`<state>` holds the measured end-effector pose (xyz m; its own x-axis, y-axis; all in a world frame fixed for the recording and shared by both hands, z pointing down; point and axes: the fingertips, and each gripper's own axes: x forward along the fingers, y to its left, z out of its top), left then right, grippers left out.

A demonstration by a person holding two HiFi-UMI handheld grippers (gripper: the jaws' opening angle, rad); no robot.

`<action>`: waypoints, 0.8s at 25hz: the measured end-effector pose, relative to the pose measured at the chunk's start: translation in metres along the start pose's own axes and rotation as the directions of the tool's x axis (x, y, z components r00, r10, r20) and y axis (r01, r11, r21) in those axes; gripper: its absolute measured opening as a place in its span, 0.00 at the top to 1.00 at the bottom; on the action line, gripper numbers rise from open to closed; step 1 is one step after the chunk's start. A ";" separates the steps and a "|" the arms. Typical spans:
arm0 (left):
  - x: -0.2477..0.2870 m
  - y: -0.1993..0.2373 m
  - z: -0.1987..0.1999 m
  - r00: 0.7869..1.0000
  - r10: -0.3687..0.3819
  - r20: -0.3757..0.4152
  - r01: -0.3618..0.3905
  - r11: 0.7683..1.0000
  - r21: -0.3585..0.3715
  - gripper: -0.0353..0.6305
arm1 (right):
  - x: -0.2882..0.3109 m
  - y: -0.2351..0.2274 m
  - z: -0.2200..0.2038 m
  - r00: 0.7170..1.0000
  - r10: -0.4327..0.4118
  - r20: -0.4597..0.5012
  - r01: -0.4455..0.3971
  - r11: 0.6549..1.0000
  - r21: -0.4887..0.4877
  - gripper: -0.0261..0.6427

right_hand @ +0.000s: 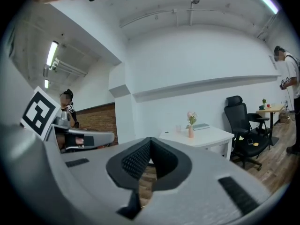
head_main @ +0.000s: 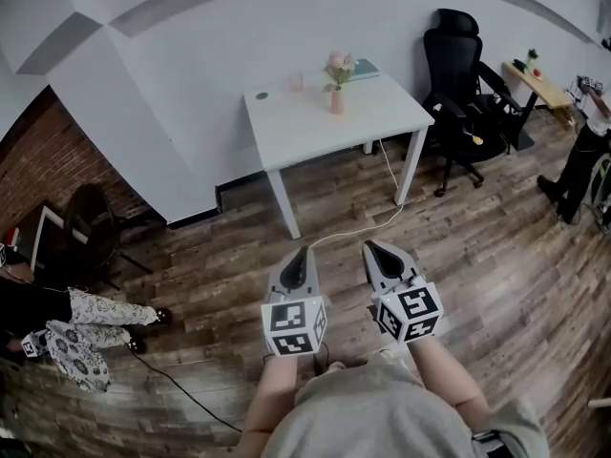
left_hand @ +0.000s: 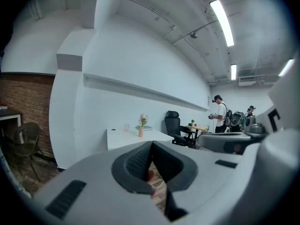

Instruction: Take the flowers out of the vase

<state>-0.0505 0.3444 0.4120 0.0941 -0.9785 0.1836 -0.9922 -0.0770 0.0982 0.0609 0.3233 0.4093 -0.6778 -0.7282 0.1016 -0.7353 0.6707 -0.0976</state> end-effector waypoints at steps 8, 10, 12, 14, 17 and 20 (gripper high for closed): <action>0.003 0.016 -0.003 1.000 -0.027 -0.011 0.027 1.000 0.010 0.94 | 0.012 0.008 -0.005 0.999 -0.042 -0.009 0.042 0.999 0.020 0.96; 0.005 0.017 -0.004 0.999 -0.032 -0.014 0.032 0.999 0.010 0.94 | 0.014 0.008 -0.007 0.999 -0.050 -0.018 0.050 0.998 0.024 0.96; 0.008 0.019 -0.004 0.999 -0.037 -0.017 0.037 0.999 0.006 0.94 | 0.016 0.008 -0.007 0.998 -0.052 -0.026 0.053 0.998 0.028 0.96; 0.009 0.020 -0.005 0.999 -0.040 -0.019 0.040 0.999 0.001 0.94 | 0.018 0.008 -0.009 0.998 -0.052 -0.031 0.054 0.998 0.035 0.96; 0.012 0.020 -0.009 0.999 -0.044 -0.021 0.044 0.999 -0.002 0.94 | 0.021 0.007 -0.012 0.998 -0.057 -0.033 0.058 0.998 0.035 0.96; 0.019 0.023 -0.011 0.999 -0.043 -0.024 0.043 0.999 -0.006 0.94 | 0.028 0.002 -0.013 0.998 -0.057 -0.038 0.059 0.998 0.030 0.95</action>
<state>-0.0702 0.3262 0.4282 0.1383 -0.9694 0.2030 -0.9868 -0.1175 0.1114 0.0408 0.3064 0.4248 -0.6340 -0.7596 0.1447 -0.7733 0.6224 -0.1209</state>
